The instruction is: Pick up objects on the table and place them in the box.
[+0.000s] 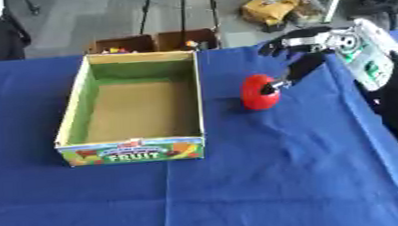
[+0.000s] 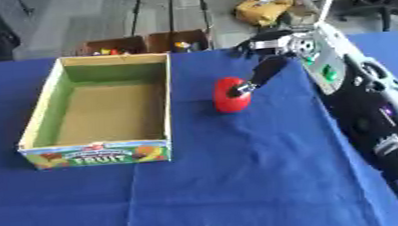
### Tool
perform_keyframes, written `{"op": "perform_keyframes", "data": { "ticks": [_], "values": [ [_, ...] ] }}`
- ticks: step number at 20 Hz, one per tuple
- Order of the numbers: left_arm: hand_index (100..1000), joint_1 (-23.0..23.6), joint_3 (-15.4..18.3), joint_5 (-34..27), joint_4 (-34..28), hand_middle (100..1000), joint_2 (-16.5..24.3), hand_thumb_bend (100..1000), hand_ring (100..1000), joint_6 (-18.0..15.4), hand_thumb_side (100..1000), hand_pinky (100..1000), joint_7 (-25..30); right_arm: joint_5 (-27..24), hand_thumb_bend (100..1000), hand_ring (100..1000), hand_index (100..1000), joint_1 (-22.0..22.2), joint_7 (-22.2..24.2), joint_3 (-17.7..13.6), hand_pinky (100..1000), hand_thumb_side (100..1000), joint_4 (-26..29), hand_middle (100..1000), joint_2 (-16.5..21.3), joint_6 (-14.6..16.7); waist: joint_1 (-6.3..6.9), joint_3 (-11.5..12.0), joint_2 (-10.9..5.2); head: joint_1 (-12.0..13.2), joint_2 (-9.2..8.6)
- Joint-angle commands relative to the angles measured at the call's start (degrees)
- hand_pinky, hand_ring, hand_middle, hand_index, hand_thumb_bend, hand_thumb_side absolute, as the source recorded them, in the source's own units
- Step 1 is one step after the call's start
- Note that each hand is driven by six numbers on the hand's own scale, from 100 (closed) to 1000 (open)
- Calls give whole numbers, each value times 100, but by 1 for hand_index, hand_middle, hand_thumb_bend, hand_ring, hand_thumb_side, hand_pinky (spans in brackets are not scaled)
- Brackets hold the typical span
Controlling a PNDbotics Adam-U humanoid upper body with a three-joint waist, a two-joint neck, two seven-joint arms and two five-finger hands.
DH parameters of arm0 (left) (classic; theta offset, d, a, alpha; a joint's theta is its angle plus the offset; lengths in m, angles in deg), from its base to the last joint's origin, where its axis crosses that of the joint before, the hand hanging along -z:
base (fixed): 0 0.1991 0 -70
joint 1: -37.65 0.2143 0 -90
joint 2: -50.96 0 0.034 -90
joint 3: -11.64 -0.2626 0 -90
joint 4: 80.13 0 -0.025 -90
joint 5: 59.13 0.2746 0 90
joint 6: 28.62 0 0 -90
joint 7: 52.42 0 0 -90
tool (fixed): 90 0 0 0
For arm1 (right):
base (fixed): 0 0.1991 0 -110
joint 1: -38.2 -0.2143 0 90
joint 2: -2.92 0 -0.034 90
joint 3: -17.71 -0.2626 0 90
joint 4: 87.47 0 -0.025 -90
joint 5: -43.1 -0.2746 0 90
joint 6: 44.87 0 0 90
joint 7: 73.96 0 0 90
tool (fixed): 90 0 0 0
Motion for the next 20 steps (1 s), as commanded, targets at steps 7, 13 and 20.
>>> {"op": "perform_keyframes", "data": {
  "ticks": [7, 13, 20],
  "values": [
    [757, -53, -8, -14, -80, 688, 38, 100, 841, 17, 988, 694, 7, -182, 606, 914, 1000, -38, -60, 5, 827, 519, -123, 904, -31, 54, 9, 34, -115, -60, -87],
    [756, -59, -7, -12, -80, 688, 30, 100, 841, 28, 987, 693, -5, -101, 601, 903, 1000, 0, -112, 59, 810, 492, -304, 892, -95, 125, 6, 48, -101, -87, -110],
    [755, -66, -11, -10, -80, 687, 25, 100, 842, 43, 987, 693, -16, -4, 565, 890, 993, 5, -237, 36, 792, 465, -486, 878, -145, 202, 5, 57, -73, -105, -134]
  ]
}}
